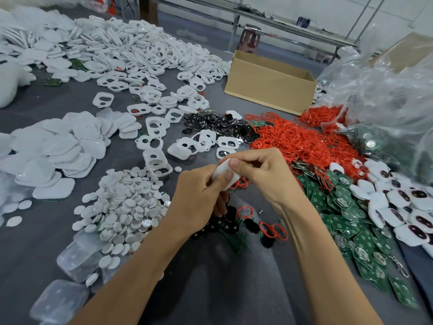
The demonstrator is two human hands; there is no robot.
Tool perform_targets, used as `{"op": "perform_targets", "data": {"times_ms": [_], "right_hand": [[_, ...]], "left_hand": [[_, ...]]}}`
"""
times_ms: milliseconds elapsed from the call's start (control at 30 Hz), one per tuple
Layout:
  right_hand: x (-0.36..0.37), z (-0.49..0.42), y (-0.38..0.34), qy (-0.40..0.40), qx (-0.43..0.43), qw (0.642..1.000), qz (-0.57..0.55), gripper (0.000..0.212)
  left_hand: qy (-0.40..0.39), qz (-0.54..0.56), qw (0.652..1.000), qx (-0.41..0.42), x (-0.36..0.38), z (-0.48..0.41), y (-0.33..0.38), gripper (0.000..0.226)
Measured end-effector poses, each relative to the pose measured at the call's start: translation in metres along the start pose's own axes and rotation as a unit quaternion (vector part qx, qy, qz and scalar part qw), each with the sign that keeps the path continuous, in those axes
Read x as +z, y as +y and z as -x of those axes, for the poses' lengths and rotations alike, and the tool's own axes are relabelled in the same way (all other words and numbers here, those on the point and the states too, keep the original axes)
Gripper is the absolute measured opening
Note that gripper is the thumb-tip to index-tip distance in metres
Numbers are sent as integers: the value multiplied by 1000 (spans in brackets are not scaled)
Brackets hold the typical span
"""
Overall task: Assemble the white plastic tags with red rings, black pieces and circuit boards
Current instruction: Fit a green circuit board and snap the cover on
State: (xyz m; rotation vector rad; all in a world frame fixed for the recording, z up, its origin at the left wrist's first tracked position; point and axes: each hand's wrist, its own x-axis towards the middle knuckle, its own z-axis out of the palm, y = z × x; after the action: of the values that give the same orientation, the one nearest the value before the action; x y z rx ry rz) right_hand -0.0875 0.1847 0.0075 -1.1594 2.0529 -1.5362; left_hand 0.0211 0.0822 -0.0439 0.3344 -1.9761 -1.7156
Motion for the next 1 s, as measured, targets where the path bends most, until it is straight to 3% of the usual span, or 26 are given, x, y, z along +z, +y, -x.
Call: {"op": "perform_targets", "data": {"times_ms": [200,400,500,700,800,933,1000], "right_hand": [[1,-1,-5,-59,37,981,-183,33],[-1,2,-8,-128,-9,980,-152,39],[3,3,-9,-137,-32,979,-148,38],[7,3,-12,-109,-30,977,-183,24],[6,2,-12,-78,-29,985,-153,18],[3,0,-7,-33,-29,996,-73,3],[2,-2,-4,-21,-28,999,-30,7]], "left_hand": [[-57,209,974,-71,-5,-4,12,49],[-86,404,897,-157,-11,-6,19,44],[-113,432,878,-171,-14,-5,20,45],[-119,376,899,-192,-13,-6,19,47],[-64,315,929,-183,-9,-8,19,37],[12,291,951,-104,-8,-11,14,40],[32,255,963,-84,-9,-11,13,30]]}}
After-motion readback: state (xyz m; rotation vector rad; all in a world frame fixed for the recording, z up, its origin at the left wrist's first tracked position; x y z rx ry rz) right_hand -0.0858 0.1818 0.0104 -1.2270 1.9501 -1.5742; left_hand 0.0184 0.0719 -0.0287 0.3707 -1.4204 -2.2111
